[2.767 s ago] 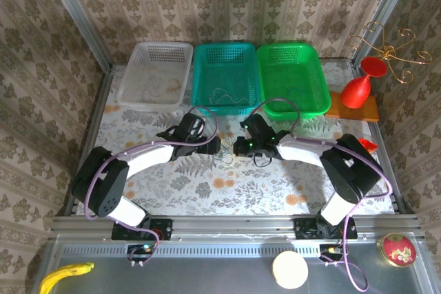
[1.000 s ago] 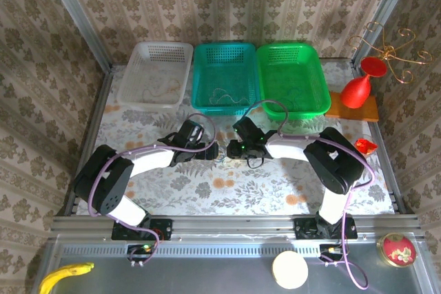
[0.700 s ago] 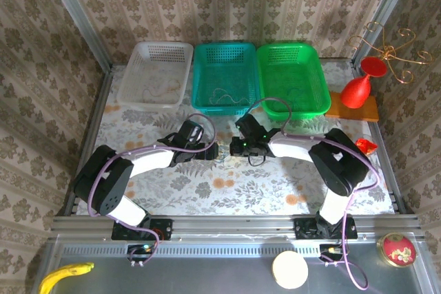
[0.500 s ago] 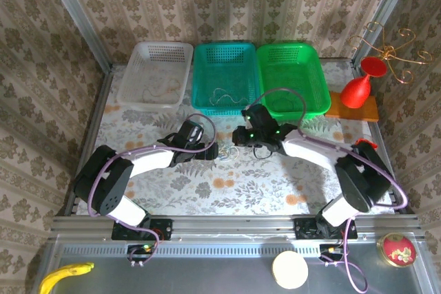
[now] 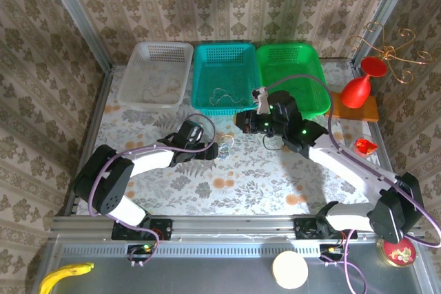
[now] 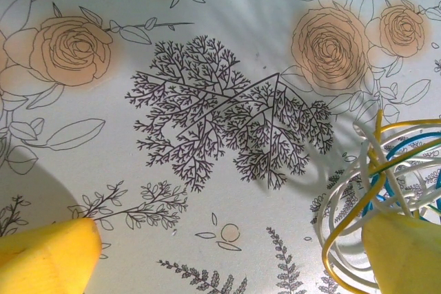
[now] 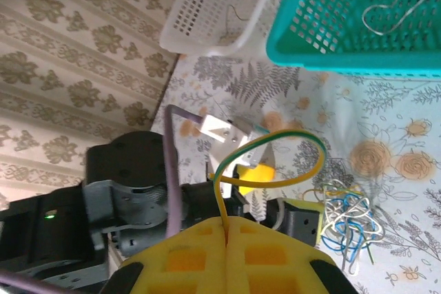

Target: Untangle the cables

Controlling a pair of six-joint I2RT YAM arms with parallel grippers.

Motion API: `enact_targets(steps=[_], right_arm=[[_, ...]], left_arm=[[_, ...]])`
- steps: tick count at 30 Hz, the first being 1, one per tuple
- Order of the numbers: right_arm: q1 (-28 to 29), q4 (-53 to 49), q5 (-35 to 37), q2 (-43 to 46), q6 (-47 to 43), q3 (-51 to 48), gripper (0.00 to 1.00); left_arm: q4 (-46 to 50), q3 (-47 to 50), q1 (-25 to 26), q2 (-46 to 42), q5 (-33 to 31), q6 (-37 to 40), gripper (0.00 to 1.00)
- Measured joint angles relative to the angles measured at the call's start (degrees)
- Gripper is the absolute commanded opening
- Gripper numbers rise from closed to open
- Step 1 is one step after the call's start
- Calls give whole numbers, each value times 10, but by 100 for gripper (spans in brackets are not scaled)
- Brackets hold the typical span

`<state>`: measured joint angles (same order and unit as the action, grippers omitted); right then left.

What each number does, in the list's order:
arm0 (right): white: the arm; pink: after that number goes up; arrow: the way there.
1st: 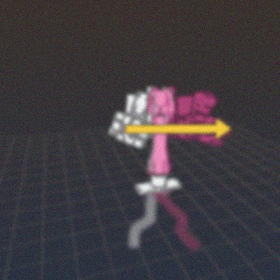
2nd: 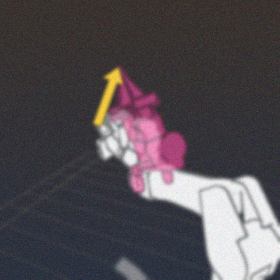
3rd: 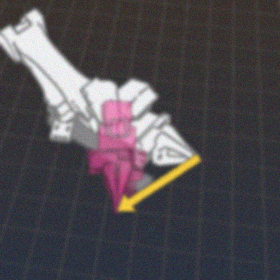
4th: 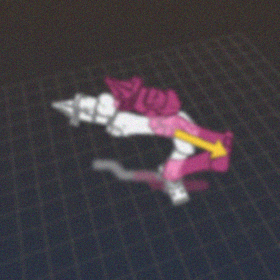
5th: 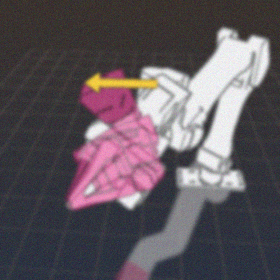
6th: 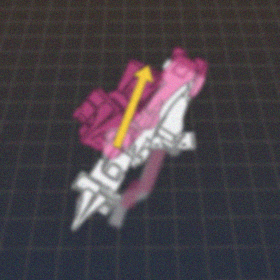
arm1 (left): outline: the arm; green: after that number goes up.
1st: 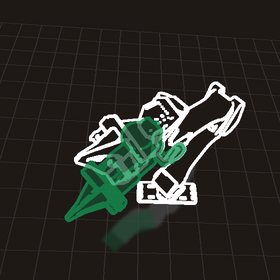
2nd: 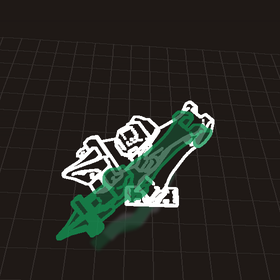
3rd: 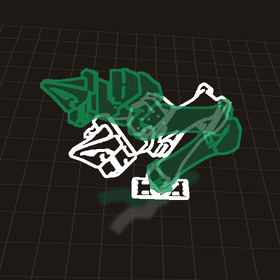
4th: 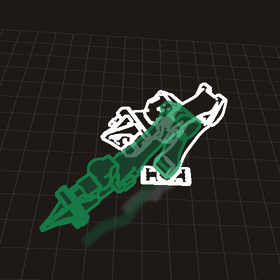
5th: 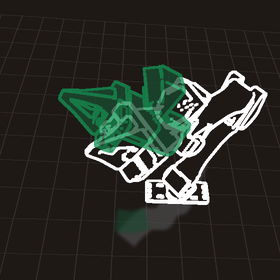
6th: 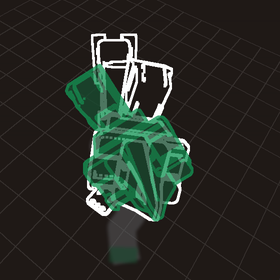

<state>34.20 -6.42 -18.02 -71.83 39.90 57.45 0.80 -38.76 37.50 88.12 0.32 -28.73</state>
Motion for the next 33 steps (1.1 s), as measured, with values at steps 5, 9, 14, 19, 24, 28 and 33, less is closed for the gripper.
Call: enact_targets(steps=[5, 9, 14, 19, 24, 28, 33], right_arm=[[-5, 0, 0, 34, -5, 0, 0], [-13, 5, 0, 45, -7, -3, 0], [-15, 6, 5, 45, -7, -33, 0], [-21, 6, 11, 45, -7, -51, 0], [-26, 6, 13, 45, -7, -56, 0], [-27, 6, 13, 45, -7, -56, 0], [-27, 13, 13, 44, -7, -65, 0]], left_arm=[[0, 0, 0, 0, 0, 0, 100], [1, 0, 0, -1, 1, 0, 100], [12, 0, -1, -13, 16, 0, 100], [39, 0, -8, -58, 42, 0, 100], [39, -1, -20, -117, 60, 0, 100], [39, -7, -24, -133, 72, 0, 100], [37, -23, -22, -115, 83, -1, 100]])
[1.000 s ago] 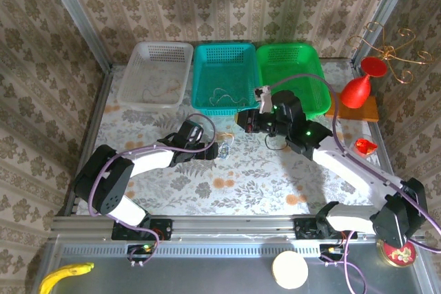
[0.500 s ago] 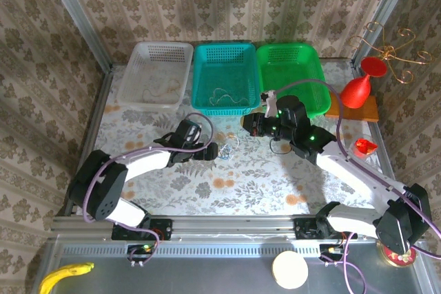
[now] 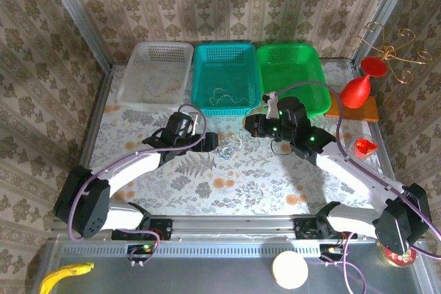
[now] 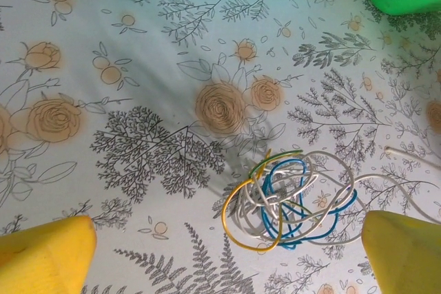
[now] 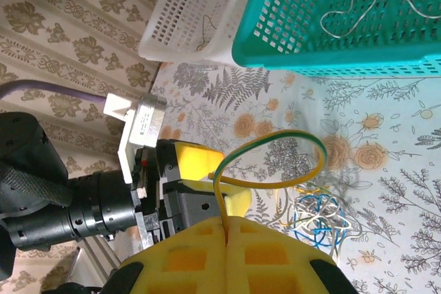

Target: Untangle the cables

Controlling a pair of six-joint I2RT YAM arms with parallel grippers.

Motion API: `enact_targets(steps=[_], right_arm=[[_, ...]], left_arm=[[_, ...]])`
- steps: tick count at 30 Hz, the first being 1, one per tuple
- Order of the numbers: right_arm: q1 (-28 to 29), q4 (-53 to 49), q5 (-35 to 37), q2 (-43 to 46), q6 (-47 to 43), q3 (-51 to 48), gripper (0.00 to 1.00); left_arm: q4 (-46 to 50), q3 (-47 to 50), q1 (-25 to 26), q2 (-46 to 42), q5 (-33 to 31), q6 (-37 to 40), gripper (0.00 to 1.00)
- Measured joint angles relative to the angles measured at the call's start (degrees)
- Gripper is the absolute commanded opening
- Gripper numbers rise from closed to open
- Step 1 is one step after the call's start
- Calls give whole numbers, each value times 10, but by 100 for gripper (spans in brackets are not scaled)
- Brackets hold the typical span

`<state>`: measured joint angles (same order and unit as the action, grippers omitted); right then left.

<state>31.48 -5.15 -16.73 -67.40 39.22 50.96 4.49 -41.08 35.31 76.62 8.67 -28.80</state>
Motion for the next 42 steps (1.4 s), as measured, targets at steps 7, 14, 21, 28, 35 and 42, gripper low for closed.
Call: enact_targets(steps=[7, 14, 21, 28, 35, 42], right_arm=[[-1, 11, 0, 0, 1, -8, 0], [-43, -8, -26, 0, 2, 26, 0], [-108, -12, -84, 15, 18, 157, 0], [-124, -2, -108, 37, 36, 188, 0], [-124, 5, -107, 47, 43, 132, 0], [-125, 6, -94, 64, 42, 54, 0]], left_arm=[[-22, -25, 40, 114, -10, -2, 100], [-30, -34, 78, 167, -69, -6, 100], [-26, -41, 89, 178, -101, -8, 100], [-26, -41, 89, 177, -102, -8, 100], [-4, -48, 87, 165, -75, -7, 100], [54, -73, 71, 79, -23, 1, 100]])
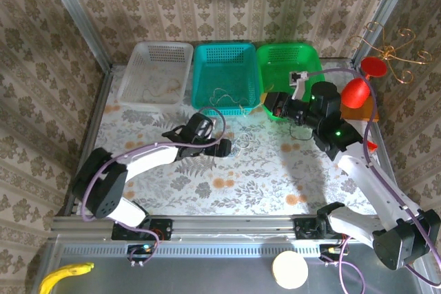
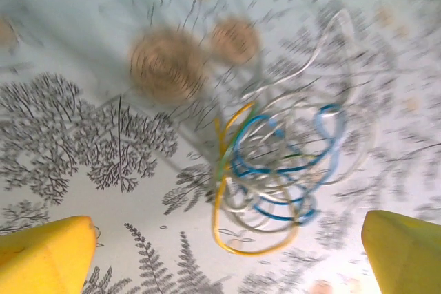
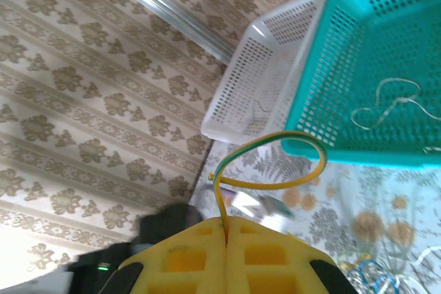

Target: Untangle the cables

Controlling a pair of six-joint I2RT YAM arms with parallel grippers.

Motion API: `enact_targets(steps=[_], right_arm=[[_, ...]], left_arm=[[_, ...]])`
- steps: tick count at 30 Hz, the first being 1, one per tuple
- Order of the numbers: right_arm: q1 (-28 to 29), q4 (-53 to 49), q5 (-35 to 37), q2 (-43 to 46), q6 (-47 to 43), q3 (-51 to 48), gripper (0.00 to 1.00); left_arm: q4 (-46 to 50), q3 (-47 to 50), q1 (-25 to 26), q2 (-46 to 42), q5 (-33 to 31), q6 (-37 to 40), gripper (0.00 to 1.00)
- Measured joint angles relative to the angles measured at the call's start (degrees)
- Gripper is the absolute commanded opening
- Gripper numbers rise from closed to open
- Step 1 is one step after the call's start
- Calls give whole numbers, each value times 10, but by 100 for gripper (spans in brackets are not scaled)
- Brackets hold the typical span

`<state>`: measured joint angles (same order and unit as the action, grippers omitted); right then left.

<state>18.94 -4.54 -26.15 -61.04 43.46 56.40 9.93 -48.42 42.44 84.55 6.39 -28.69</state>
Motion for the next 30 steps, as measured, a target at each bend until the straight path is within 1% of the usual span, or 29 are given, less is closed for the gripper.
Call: enact_targets(steps=[6, 9, 12, 19, 23, 30], right_arm=[[0, 0, 17, 8, -7, -49, 0], [1, 3, 23, 5, -13, -69, 0], [8, 17, 28, -6, -12, -90, 0], [55, 43, 47, -60, -12, -103, 0], [81, 62, 53, -86, -12, -103, 0], [99, 80, 64, -104, -10, -103, 0]], left_arm=[[3, -16, -30, -104, 46, -7, 100], [-3, -16, -34, -132, 73, -21, 100], [-19, -14, -34, -146, 99, -42, 96], [-112, 32, -28, -148, 135, -119, 84], [-151, 52, -16, -122, 138, -155, 78], [-190, 63, -4, -99, 134, -185, 68]])
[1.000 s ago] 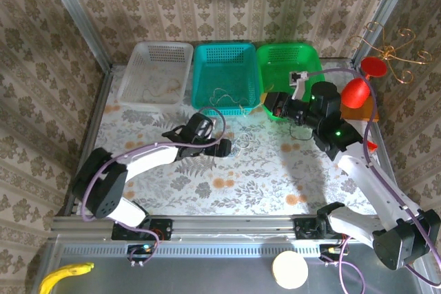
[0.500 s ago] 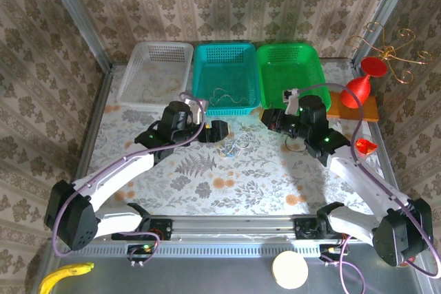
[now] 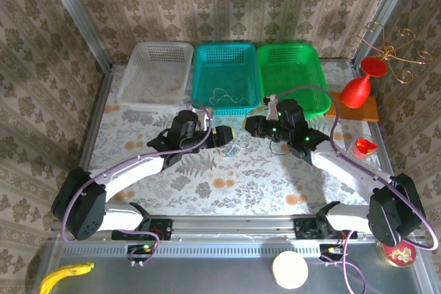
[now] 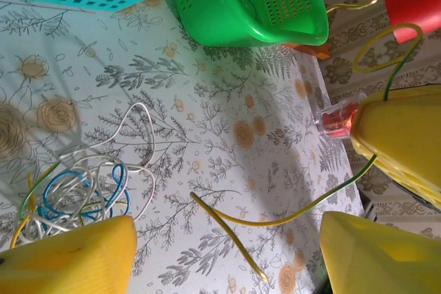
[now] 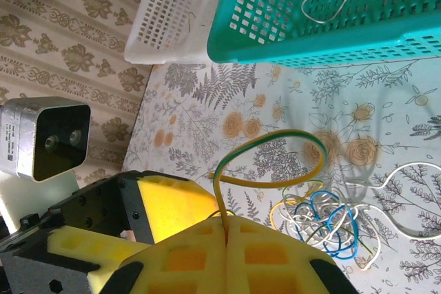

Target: Untangle the cables

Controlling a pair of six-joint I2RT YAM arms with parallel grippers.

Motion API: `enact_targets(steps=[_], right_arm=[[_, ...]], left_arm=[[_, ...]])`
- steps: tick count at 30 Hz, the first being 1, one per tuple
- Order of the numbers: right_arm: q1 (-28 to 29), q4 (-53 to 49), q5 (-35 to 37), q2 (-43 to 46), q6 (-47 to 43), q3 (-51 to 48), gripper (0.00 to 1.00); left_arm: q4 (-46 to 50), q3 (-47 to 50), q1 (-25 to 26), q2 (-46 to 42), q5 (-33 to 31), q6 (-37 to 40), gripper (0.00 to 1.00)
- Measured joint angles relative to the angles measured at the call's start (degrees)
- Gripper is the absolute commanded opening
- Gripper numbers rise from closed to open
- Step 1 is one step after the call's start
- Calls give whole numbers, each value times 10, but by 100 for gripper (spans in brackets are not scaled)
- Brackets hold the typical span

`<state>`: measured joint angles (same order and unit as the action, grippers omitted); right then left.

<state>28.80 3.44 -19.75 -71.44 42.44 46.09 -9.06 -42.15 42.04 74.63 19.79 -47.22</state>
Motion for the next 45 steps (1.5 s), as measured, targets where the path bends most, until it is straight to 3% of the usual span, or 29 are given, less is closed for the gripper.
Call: enact_targets(steps=[20, 32, 40, 45], right_arm=[[12, 12, 5, -7, 0, 0, 0], [14, 12, 10, -7, 2, 0, 0], [10, 12, 31, -7, 3, -1, 0], [-2, 17, 40, -7, 14, -14, 18]], left_arm=[[-40, 4, 0, 30, -7, -12, 46], [-47, 4, 0, 38, -7, -11, 1], [-42, 4, 0, 24, -6, -10, 0], [-29, -6, 0, -12, 2, -5, 0]])
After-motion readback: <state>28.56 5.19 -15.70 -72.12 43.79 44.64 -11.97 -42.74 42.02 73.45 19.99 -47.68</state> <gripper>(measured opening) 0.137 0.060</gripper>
